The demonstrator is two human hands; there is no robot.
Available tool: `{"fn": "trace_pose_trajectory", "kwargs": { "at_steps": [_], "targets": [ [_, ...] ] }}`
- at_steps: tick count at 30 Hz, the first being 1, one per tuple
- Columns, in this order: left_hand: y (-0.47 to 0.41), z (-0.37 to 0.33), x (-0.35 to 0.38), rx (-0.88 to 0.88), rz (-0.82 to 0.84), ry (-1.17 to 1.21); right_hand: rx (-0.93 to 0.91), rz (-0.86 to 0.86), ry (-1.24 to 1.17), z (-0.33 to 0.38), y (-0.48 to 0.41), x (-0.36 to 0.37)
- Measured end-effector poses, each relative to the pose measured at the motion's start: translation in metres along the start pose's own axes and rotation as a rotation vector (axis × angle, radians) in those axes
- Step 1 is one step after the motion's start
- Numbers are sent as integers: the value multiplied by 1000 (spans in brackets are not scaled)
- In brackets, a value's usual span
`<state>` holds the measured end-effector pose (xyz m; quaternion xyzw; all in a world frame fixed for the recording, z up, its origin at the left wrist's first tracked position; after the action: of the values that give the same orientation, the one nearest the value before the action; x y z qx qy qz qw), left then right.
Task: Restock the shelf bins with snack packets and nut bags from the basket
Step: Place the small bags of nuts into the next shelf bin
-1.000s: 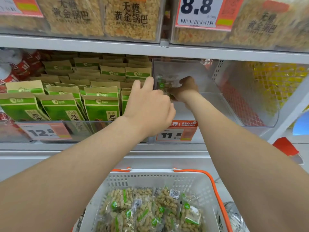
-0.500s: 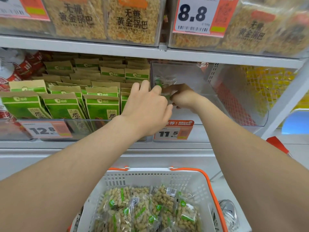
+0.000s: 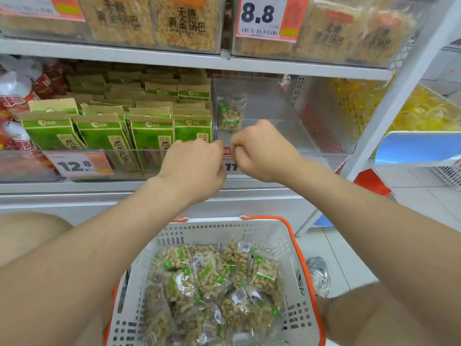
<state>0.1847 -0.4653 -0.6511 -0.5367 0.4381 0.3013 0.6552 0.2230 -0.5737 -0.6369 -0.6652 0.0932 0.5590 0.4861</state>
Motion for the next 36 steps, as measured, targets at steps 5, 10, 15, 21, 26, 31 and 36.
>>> {"fn": "trace_pose_trajectory", "kwargs": {
  "at_steps": [5, 10, 15, 21, 26, 31, 36],
  "targets": [
    [32, 0, 51, 52, 403, -49, 91, 672, 55, 8, 68, 85],
    [57, 0, 102, 164, 777, -53, 45, 1041, 191, 17, 135, 158],
    [67, -12, 126, 207, 892, -23, 63, 1202, 255, 7, 195, 214],
    [54, -27, 129, 226, 823, 37, 366, 1172, 86, 2, 231, 248],
    [54, -30, 126, 233, 818, 18, 235, 1228, 249, 1, 234, 249],
    [61, -29, 120, 235, 851, 17, 264, 1153, 153, 3, 226, 236],
    [69, -27, 115, 238, 857, 14, 360, 1036, 79, -4, 224, 219]
  ]
}}
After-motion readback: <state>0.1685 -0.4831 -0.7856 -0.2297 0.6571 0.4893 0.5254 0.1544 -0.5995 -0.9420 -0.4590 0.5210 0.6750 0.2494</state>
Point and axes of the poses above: each hand's wrist, its own y-axis away from the middle knuckle, its own x-axis out of the palm, z = x × y, the point moved 7 cm from there along -y, towards the middle knuckle, and after that the axes turned 13 degrees about -z, right-handed, at the moved point
